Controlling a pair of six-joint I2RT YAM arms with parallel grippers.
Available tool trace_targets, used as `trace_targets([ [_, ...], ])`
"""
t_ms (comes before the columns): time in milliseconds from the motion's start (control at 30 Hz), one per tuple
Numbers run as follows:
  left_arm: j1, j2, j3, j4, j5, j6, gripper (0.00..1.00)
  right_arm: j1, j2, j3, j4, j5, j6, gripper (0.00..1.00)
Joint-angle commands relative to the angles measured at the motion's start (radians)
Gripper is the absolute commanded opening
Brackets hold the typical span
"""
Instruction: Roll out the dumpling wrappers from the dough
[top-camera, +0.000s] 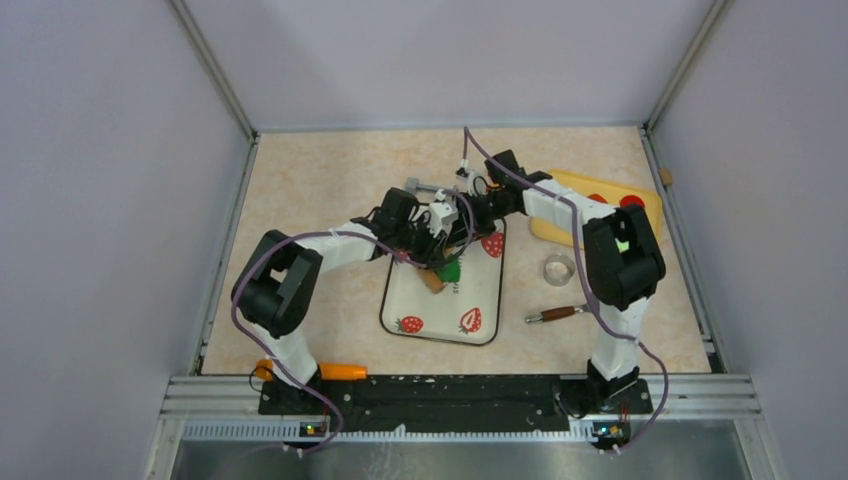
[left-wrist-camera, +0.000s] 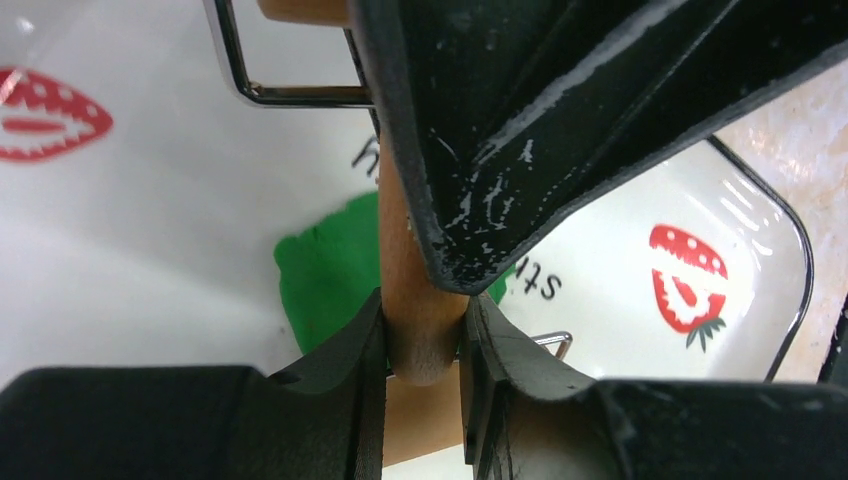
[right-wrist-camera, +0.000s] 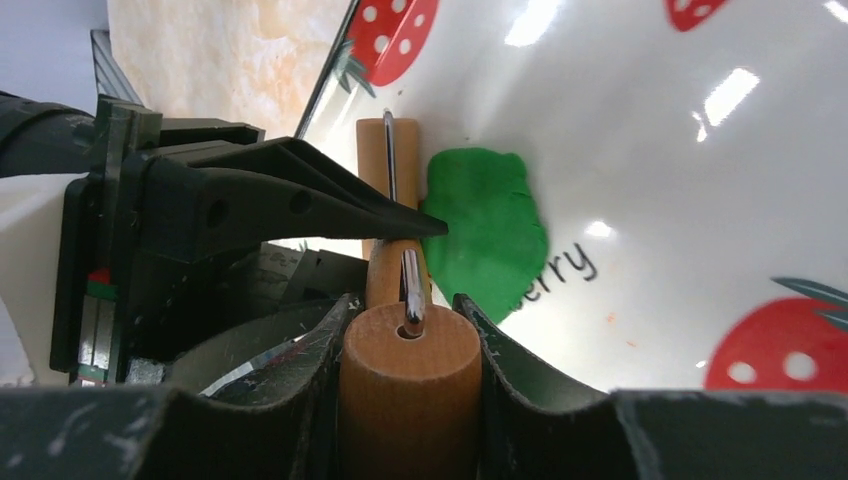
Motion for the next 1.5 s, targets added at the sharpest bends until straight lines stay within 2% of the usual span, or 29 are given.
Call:
trace_targets([
  [0, 0.024, -0.038, -0.056, -0.071, -0.069, -0.033, 0.00, 0.070, 0.071, -0.023, -0.025, 0.142, -0.076, 0.00],
  [100, 0.027, -0.107, -0.040, -0.103, -0.080, -0.032, 0.00, 0.068, 0.065, 0.052, -0.052, 0.111, -0.075, 0.00],
  [133, 0.026, -0.174, 0.002, -0.113, -0.069, -0.029, 0.00, 0.045, 0.031, 0.111, -0.080, 0.064, -0.067, 0.00],
  [233, 0.018, -0.212, 0.077, -0.106, -0.032, -0.026, 0.00, 0.008, -0.024, 0.160, -0.106, 0.052, -0.071, 0.00],
  [467, 0.000, -0.074, 0.222, -0.082, 0.001, -0.028, 0.00, -0.051, -0.056, 0.129, -0.130, 0.106, -0.119, 0.00],
  [833, -0.021, 0.163, 0.212, 0.065, -0.017, -0.091, 0.00, -0.056, 0.007, 0.042, -0.124, 0.238, -0.187, 0.00],
  [1067, -0.058, 0.344, 0.299, 0.133, -0.015, -0.207, 0.00, -0.094, 0.014, 0.018, -0.151, 0.313, -0.213, 0.00],
  [1300, -0.094, 0.372, 0.405, 0.107, 0.004, -0.207, 0.00, -0.139, -0.031, 0.017, -0.179, 0.301, -0.250, 0.00],
  [1467, -0.092, 0.238, 0.443, 0.016, 0.007, -0.132, 0.00, -0.141, -0.170, 0.051, -0.206, 0.183, -0.229, 0.00],
])
